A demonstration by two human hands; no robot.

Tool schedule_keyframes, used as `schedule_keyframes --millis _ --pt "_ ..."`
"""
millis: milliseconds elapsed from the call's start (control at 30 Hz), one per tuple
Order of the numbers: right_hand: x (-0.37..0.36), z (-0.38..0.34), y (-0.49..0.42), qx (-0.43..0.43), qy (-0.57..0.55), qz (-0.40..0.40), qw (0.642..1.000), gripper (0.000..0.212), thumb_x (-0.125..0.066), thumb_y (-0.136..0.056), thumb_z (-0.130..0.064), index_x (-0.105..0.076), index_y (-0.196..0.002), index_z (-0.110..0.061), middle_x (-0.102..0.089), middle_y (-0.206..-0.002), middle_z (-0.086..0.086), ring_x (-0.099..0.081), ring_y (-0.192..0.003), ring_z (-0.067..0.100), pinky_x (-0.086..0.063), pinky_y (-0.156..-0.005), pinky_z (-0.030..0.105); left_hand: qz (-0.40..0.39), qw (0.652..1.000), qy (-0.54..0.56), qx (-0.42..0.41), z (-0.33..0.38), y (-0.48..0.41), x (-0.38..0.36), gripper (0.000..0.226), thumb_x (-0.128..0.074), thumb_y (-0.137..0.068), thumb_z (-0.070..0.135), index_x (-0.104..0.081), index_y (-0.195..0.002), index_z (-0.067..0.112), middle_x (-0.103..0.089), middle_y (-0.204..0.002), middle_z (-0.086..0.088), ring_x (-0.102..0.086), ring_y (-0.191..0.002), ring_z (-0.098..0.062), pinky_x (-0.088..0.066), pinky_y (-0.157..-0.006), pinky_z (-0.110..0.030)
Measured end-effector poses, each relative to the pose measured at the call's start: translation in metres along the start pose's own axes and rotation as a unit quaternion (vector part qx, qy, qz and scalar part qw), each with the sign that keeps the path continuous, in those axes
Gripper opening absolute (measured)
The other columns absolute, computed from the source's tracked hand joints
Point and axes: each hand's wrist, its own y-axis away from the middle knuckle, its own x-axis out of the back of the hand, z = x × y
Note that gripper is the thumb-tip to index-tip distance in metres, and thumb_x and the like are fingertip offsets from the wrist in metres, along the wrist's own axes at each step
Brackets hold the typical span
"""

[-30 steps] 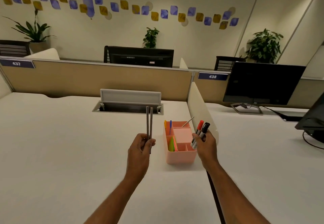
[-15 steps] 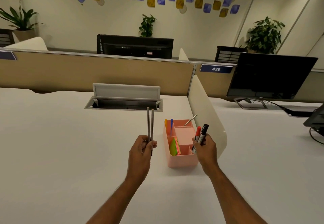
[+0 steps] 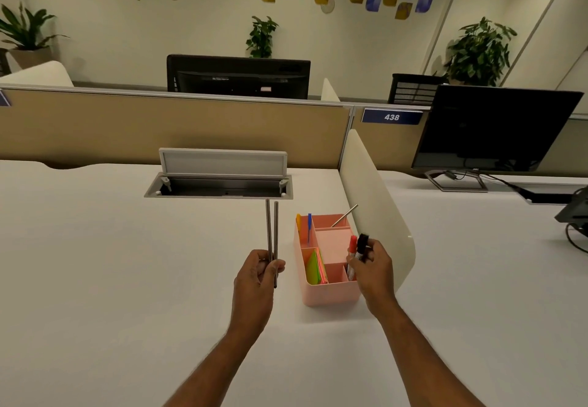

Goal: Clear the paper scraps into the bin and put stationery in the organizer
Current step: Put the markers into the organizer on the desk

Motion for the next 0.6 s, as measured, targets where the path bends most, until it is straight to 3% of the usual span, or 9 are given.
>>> schedule_keyframes --millis 67,133,267,367,467,600 --pt "0.001 0.001 0.001 0.021 0.009 0.003 1.0 0.041 -0.072 -0.084 0.001 -0.057 -0.114 -0.023 -0.069 -0.101 -0.006 -0.067 -0.097 0.016 -0.053 -0.079 0.018 -0.003 1.0 -0.002 -0.001 0.001 -0.003 -0.002 0.003 -0.06 -0.098 0.022 -0.062 -0.099 0.02 -0.076 -0.09 0.003 -0.072 -0.09 -0.017 -0.06 -0.085 -0.043" --pt "0.002 -0.001 0.0 0.028 0.013 0.002 1.0 0.042 -0.073 -0.083 0.001 -0.057 -0.112 -0.024 -0.07 -0.097 -0.003 -0.069 -0.097 0.017 -0.057 -0.08 0.022 -0.006 1.0 -0.004 -0.003 0.003 -0.007 -0.005 0.005 -0.06 -0.098 0.023 -0.062 -0.1 0.018 -0.076 -0.09 0.003 -0.072 -0.09 -0.017 -0.06 -0.084 -0.042" --pt "-0.004 -0.015 0.005 0.077 0.068 0.036 0.994 0.048 -0.075 -0.084 -0.013 -0.054 -0.127 -0.019 -0.064 -0.126 0.004 -0.058 -0.119 0.022 -0.053 -0.095 0.039 -0.014 1.0 0.005 -0.005 0.004 -0.014 -0.011 0.006 -0.059 -0.098 0.021 -0.062 -0.101 0.016 -0.076 -0.091 0.0 -0.072 -0.09 -0.018 -0.06 -0.083 -0.038" --pt "-0.015 -0.036 0.015 0.169 0.073 0.089 0.979 0.04 -0.072 -0.087 -0.028 -0.058 -0.124 -0.023 -0.064 -0.125 -0.005 -0.058 -0.114 0.009 -0.051 -0.094 0.033 -0.025 1.0 0.008 -0.005 0.006 -0.021 -0.018 0.009 -0.059 -0.098 0.019 -0.063 -0.101 0.012 -0.076 -0.092 -0.001 -0.072 -0.091 -0.016 -0.06 -0.081 -0.033" --pt "-0.035 -0.056 0.023 0.153 0.044 -0.013 0.987 0.015 -0.066 -0.088 -0.04 -0.063 -0.102 -0.037 -0.067 -0.097 -0.023 -0.065 -0.091 -0.003 -0.055 -0.075 0.018 -0.035 0.999 0.014 -0.009 0.008 -0.029 -0.025 0.007 -0.06 -0.098 0.017 -0.064 -0.097 0.012 -0.076 -0.086 -0.001 -0.071 -0.083 -0.019 -0.06 -0.073 -0.028" --pt "-0.059 -0.062 0.027 0.095 0.024 -0.138 0.986 0.025 -0.064 -0.088 -0.047 -0.068 -0.109 -0.035 -0.066 -0.096 -0.023 -0.064 -0.092 0.002 -0.046 -0.069 0.009 -0.054 0.998 0.027 -0.02 0.008 -0.037 -0.034 0.009 -0.057 -0.1 0.016 -0.066 -0.101 0.017 -0.076 -0.087 0.004 -0.073 -0.084 -0.012 -0.059 -0.07 -0.018"
